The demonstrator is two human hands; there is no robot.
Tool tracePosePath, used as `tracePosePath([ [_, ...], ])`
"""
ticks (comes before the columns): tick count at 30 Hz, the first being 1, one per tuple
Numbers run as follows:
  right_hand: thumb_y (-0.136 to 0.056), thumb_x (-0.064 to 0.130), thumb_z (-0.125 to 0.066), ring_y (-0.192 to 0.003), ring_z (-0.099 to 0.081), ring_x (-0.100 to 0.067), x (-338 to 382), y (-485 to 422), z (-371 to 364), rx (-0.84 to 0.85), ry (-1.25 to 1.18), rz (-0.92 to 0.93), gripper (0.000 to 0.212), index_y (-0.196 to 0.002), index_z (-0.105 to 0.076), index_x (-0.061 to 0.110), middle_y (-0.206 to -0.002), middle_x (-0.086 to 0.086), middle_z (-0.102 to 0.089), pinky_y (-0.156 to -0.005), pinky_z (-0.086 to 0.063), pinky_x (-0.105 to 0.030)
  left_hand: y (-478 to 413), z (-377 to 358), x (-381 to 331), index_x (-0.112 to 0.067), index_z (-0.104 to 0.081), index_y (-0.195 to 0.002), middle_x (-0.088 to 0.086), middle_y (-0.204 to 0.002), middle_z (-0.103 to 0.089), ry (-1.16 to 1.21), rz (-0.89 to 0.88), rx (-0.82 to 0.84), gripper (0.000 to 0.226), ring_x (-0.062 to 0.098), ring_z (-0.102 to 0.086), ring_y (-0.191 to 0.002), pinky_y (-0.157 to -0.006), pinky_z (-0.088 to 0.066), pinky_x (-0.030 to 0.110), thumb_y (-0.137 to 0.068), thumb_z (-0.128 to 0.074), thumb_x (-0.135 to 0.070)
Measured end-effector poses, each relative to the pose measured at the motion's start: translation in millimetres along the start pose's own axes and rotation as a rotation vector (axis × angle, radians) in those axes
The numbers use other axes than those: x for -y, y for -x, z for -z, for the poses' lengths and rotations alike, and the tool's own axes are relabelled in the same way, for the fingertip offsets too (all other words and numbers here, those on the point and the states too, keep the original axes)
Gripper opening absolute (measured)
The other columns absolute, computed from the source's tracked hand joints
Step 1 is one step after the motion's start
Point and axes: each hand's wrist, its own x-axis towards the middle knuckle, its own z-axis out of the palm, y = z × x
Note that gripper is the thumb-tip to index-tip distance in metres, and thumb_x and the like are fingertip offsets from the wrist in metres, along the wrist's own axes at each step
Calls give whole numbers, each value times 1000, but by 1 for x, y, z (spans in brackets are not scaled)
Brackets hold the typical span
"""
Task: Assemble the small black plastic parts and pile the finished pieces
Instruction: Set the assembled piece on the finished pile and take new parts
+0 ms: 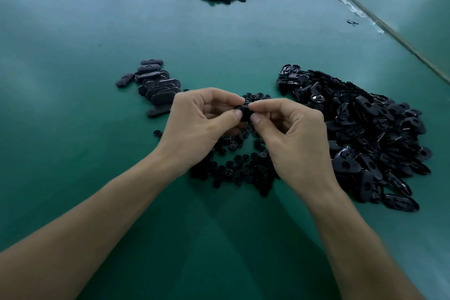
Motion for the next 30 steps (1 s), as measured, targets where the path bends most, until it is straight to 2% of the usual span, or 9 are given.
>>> tracePosePath([
  [4, -88, 9, -73, -76, -69, -1, 0, 0, 1, 21, 36, -1, 23, -87, -69, 31, -79, 15, -72, -73, -52, -15, 0, -1, 0, -19, -76, -87, -1, -76, -76, -59, -37, 14, 22, 7, -71, -68, -67, -57, 18, -84, -75, 3],
  [8, -88, 8, -74, -74, -69, -1, 1, 1, 1, 26, 77, 10, 24, -85, -71, 31, -77, 16, -72, -71, -52, -14, 1, -1, 0, -20, -76, -87, -1, -80, -77, -94, -53, 29, 21, 7, -72, -71, -71, -57, 19, -83, -75, 1],
  [12, -87, 9, -75, -73, -68, -4, 1, 1, 2, -8, 112, 0, 22, -82, -70, 30, -75, 13, -72, -72, -54, -19, 3, -5, -1, -26, -74, -86, -5, -80, -77, -153, -63, 32, 17, 6, -72, -73, -71, -56, 19, -77, -72, -11],
  [15, -86, 14, -76, -70, -65, -5, -1, 1, 2, -36, 131, -32, 23, -78, -62, 30, -72, 10, -68, -68, -53, -24, 3, -6, 0, -27, -73, -86, -5, -81, -77, -212, -70, 35, 16, 8, -72, -73, -72, -57, 21, -76, -72, -14],
  [20, -84, 13, -76, -68, -64, -6, 1, 1, 3, 26, 173, -51, 27, -76, -58, 31, -70, 10, -67, -61, -49, -19, 6, -6, 1, -30, -71, -85, -9, -80, -75, -335, -117, 35, 18, 8, -72, -74, -75, -59, 26, -75, -71, -15],
  [24, -83, 16, -79, -62, -62, -5, 0, 1, 3, -30, 178, -53, 28, -70, -57, 29, -69, 10, -68, -58, -47, -17, 6, -6, 0, -34, -71, -86, -10, -80, -75, -346, -142, 39, 22, 7, -72, -74, -75, -59, 25, -76, -72, -15],
  [28, -83, 12, -78, -67, -67, -5, 0, 2, 0, -52, 177, -41, 28, -70, -61, 29, -70, 13, -70, -64, -53, -21, 7, -6, 0, -31, -71, -89, -9, -78, -74, -389, -175, 25, 24, 6, -71, -73, -73, -59, 23, -78, -76, -10],
  [30, -85, 9, -75, -71, -69, -1, 2, 3, -2, -33, 179, -13, 28, -74, -63, 32, -71, 15, -71, -68, -54, -18, 6, -5, 0, -26, -72, -91, -9, -79, -74, -420, -185, 4, 22, 4, -71, -72, -72, -58, 21, -80, -80, -8],
])
